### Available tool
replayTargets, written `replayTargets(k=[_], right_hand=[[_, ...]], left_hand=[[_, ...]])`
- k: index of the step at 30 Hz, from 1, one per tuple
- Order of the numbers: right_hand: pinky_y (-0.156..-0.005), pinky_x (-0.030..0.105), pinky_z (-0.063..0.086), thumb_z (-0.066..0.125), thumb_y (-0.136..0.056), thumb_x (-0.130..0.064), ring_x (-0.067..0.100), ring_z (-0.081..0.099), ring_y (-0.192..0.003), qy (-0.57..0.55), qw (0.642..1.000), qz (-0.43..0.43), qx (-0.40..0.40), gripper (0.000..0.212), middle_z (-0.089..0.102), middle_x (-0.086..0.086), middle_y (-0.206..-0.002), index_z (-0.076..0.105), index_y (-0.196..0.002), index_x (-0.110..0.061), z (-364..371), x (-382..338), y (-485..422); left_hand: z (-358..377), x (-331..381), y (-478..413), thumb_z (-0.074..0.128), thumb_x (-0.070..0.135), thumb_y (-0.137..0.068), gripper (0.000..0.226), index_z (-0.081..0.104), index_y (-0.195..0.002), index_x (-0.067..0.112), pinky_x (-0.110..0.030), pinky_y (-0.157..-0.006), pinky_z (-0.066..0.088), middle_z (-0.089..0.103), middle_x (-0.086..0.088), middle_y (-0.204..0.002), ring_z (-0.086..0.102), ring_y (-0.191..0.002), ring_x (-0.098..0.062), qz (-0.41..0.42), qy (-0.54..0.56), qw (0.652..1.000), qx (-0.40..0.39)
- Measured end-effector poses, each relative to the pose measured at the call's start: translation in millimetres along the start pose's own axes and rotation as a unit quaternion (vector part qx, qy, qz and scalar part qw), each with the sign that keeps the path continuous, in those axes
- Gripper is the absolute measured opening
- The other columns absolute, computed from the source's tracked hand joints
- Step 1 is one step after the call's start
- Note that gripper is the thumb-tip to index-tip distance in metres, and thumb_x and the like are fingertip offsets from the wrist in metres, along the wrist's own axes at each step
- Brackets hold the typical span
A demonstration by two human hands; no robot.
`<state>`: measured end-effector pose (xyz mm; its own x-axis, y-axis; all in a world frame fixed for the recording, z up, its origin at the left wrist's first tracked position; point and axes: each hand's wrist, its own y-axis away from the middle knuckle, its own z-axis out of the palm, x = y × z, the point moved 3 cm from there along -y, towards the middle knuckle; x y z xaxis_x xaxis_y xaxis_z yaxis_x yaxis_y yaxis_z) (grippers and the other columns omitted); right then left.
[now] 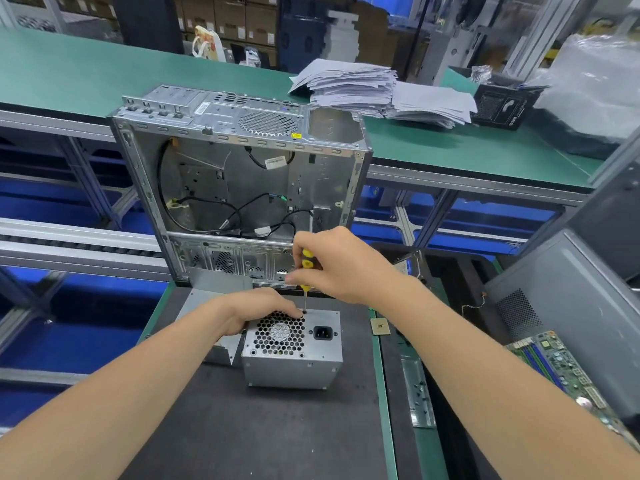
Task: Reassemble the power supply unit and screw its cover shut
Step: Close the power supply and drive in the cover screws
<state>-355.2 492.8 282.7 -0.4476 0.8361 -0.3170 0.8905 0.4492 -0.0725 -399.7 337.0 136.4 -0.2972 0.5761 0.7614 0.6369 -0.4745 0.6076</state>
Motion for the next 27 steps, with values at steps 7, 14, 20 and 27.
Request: replayTargets(k=[7,14,20,27], right_hand=[[-0.058,0.036,0.043,0.048,-0.100,-0.067,0.030,0.061,-0.074,0.130,0.965,0.185,0.131,0.056,0.055,0.000,-0.067,0.048,-0.069,-0.021,10,8,-3],[-0.078,0.025,0.054,0.068,-0.099,-0.017,0.005,0.066,-0.091,-0.113,0.985,-0.076,-0.104,0.011,0.069,-0.017,-0.096,0.064,-0.102,-0.027,-5,5,4],[-0.057,0.024,0.053,0.077,-0.089,-0.052,0.007,0.065,-0.050,-0.101,0.988,0.095,0.074,0.043,0.069,-0.001,-0.061,0.056,-0.081,-0.015,6,12,-3],[-0.054,0.033,0.041,0.063,-0.091,-0.069,0.019,0.054,-0.065,0.088,0.978,0.121,0.145,0.055,0.052,-0.005,-0.063,0.047,-0.067,-0.022,5,10,-3]], left_hand=[[-1,0,1,0.081,0.050,-0.071,0.046,0.073,-0.104,0.019,-0.030,-0.086,0.042,0.072,-0.003,-0.118,0.062,-0.100,-0.016,-0.018,0.003,1.000,0.016],[-1,-2,-2,0.084,0.053,-0.059,0.046,0.071,-0.088,0.021,-0.036,-0.086,0.039,0.069,-0.003,-0.101,0.057,-0.095,-0.018,0.004,0.011,1.000,0.009],[-3,-2,-4,0.084,0.046,-0.072,0.035,0.073,-0.096,0.024,-0.028,-0.079,0.044,0.077,0.015,-0.082,0.063,-0.091,-0.009,-0.013,0.006,1.000,0.008],[-2,-2,-2,0.083,0.053,-0.061,0.056,0.071,-0.103,0.018,-0.044,-0.112,0.042,0.068,-0.008,-0.126,0.060,-0.121,-0.029,-0.023,-0.001,1.000,-0.002]])
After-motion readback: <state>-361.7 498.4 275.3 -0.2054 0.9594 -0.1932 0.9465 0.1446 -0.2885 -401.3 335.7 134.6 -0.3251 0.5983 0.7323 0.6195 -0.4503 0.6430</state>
